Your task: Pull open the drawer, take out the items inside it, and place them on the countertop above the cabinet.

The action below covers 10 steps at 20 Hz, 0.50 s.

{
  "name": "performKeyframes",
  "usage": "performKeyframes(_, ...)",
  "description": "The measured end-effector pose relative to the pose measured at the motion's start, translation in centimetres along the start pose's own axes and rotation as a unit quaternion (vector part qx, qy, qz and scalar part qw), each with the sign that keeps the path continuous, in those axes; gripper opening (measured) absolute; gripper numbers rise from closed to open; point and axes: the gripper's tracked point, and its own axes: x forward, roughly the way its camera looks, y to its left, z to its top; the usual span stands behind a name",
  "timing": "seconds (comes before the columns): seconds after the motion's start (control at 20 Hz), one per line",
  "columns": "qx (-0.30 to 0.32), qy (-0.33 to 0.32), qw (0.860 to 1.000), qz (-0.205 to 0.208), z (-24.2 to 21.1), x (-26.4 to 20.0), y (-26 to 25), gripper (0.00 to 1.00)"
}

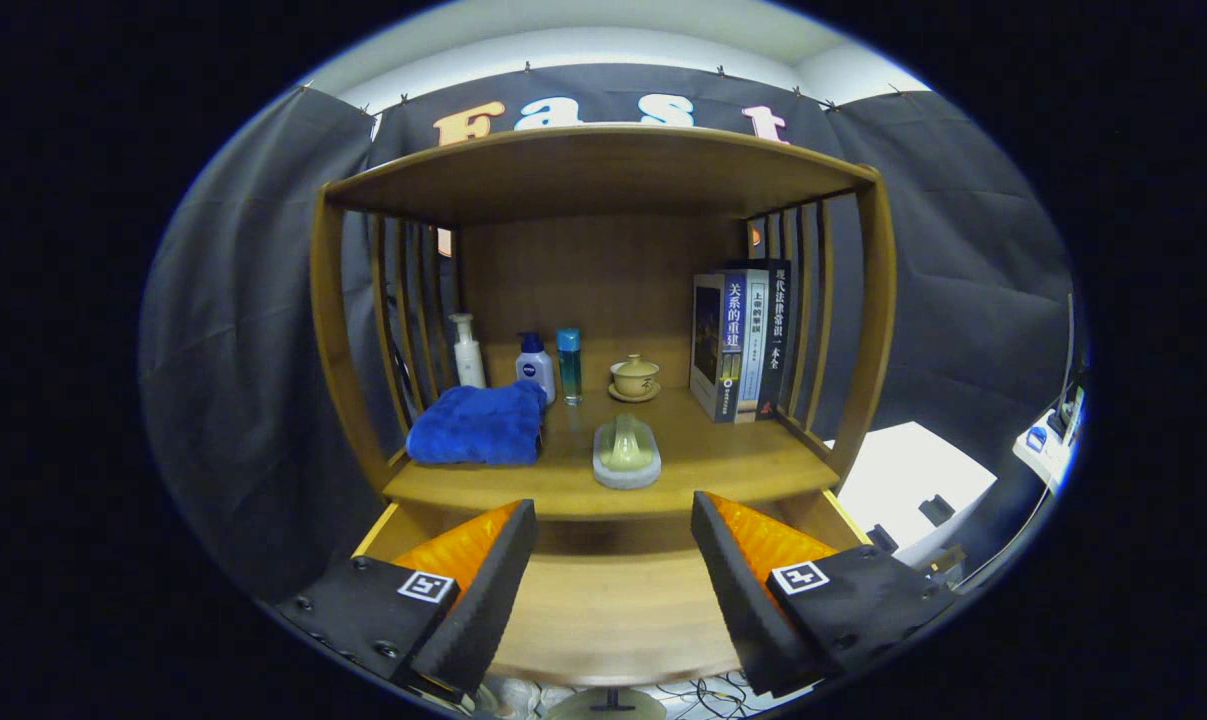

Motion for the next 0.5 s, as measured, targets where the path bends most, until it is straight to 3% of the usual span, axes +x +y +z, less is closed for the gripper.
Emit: performKeyframes(0.5,-0.018,-0.002,1.000,0.006,-8.7,-4.8,0.4,0.99)
